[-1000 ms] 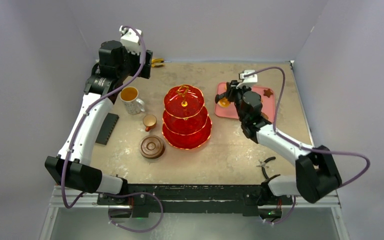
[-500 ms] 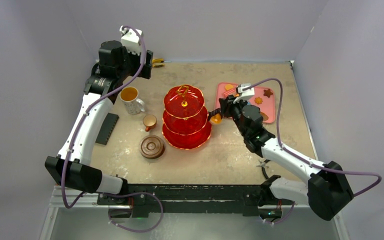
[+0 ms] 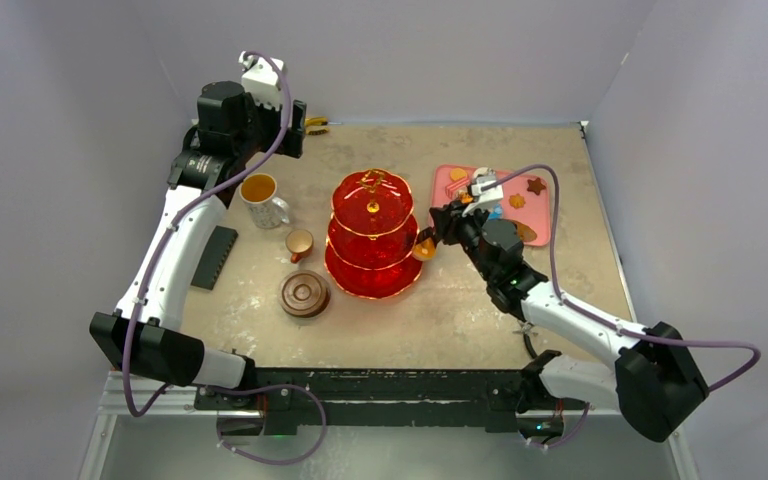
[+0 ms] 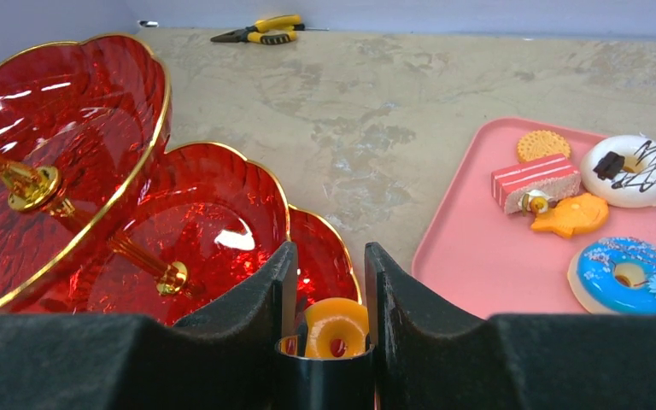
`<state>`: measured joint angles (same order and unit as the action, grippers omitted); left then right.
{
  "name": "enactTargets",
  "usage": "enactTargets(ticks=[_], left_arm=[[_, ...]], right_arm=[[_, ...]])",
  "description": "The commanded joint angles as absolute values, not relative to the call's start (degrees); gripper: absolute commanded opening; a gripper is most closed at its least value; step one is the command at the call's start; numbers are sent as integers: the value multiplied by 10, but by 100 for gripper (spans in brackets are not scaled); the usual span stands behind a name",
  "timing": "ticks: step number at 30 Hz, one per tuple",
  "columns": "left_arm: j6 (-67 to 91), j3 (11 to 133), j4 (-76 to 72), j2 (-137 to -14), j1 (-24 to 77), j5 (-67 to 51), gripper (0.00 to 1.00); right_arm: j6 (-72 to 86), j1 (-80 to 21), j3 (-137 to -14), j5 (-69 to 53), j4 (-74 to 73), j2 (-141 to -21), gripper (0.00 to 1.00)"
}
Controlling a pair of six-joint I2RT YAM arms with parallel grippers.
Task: Serve the afternoon tea
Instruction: Place the desert on the desert table.
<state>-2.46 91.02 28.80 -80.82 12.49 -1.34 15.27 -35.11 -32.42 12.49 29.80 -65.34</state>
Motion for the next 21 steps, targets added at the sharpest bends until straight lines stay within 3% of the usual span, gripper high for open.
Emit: enactTargets(ticks=[1, 11, 21], left_arm=[[-11, 924, 278, -805, 121, -25, 95], [-11, 929, 280, -805, 122, -28, 95], [-10, 930, 282, -806, 122, -33, 95]], right_arm=[[164, -357, -317, 112, 344, -634, 26], [169, -359, -300, 101, 357, -640, 51], [183, -359, -289, 109, 357, -623, 52]])
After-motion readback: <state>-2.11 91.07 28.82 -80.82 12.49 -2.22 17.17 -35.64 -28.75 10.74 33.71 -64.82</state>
